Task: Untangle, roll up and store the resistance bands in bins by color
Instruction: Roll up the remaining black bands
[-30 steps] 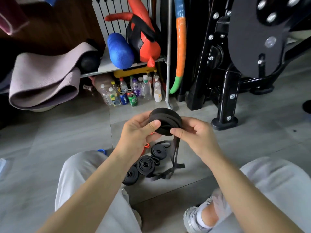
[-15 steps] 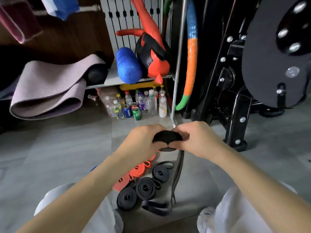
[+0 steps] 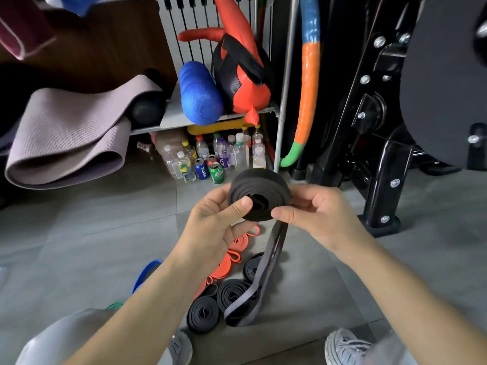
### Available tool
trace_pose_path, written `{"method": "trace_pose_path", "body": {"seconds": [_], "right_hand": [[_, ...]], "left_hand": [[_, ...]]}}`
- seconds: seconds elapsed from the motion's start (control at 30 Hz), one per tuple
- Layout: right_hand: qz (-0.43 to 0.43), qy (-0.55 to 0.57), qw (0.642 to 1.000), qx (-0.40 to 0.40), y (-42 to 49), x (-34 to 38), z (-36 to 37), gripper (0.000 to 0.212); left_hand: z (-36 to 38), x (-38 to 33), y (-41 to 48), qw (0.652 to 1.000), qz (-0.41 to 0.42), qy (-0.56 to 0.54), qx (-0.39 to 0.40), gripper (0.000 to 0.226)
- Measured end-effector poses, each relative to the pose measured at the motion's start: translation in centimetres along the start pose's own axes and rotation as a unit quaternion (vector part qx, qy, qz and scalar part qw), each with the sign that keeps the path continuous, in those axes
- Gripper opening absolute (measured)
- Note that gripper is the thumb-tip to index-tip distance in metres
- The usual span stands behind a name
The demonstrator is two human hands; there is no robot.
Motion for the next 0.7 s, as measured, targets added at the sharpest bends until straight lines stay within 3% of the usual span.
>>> {"method": "trace_pose_path", "body": {"seconds": [0.13,0.2,0.27,0.33,0.43,0.5,0.63,0.7], "right_hand": [[-0.006,-0.002,1.000,-0.030,-0.9,-0.6,0.7,0.024],[-0.009,-0.051,0.998,-0.031,-1.3,-0.8,0.7,0.022],[-0.041,-0.177,0.983,-0.035,-1.5,-0.9,0.2,0.019],[-0.079,-0.313,0.947,-0.010,-2.2,-1.0,0.3,0.022],[-0.088,-0.352,0.931,0.046,-3.8,-1.8,1.1,0.024],[-0.084,-0.337,0.937,0.040,-4.3,-1.8,1.2,0.026],[-0.095,-0.275,0.957,-0.009,-3.9,-0.5,0.3,0.027],[-0.086,-0.234,0.968,-0.022,-3.9,-0.1,-0.1,0.027]], "left_hand": [[0.0,0.1,-0.5,1.000,-0.010,0.027,-0.004,0.028],[-0.5,-0.1,-0.4,0.974,0.089,0.203,-0.040,0.031],[-1.0,-0.6,-0.6,0.865,0.254,0.431,-0.048,0.048],[-1.0,-0.2,-1.3,0.759,0.357,0.544,0.013,0.061],[-0.6,1.2,-2.5,0.697,0.353,0.616,0.101,0.044],[-0.6,1.5,-3.0,0.708,0.352,0.605,0.097,0.028],[-1.4,0.2,-3.0,0.840,0.285,0.462,-0.003,0.027],[-1.7,-0.5,-2.9,0.874,0.259,0.411,-0.031,0.035]]}}
Point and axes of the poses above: each hand's wrist, its own y-axis towards the middle knuckle, its own z-axis out of the palm, x = y × z, the point moved 3 cm from there along y, towards the middle knuckle, and after that the axes turned 14 degrees about -x, right-handed, at the moved point
